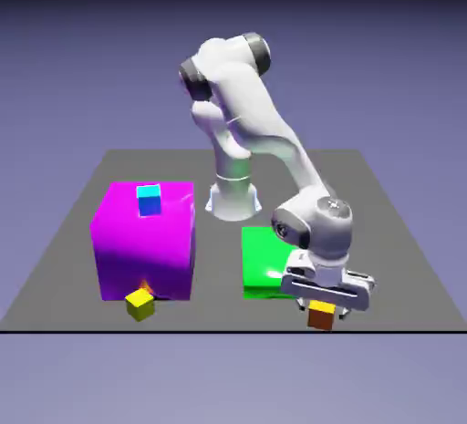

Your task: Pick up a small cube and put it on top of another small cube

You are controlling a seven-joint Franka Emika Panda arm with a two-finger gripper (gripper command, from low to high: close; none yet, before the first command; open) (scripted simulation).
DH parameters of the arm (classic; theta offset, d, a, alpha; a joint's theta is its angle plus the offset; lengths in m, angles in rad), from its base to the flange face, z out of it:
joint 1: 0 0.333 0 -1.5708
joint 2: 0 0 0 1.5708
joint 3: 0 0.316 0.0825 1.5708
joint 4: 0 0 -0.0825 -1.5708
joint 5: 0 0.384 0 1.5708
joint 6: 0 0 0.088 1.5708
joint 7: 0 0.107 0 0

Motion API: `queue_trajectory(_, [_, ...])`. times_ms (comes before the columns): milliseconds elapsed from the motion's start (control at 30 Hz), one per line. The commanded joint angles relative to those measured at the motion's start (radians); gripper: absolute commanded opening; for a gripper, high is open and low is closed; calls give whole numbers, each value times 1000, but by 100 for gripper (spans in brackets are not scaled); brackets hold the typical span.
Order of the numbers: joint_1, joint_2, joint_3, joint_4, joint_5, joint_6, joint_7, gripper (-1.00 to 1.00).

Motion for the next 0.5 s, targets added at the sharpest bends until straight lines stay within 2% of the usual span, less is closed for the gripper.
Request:
queue_trajectory(0, [-26, -36, 33, -10, 31, -27, -20, -100])
queue_trajectory(67, [-78, -109, 100, -31, 95, -77, -62, -100])
queue_trajectory(467, [-208, -544, -176, -121, 394, -324, -97, -100])
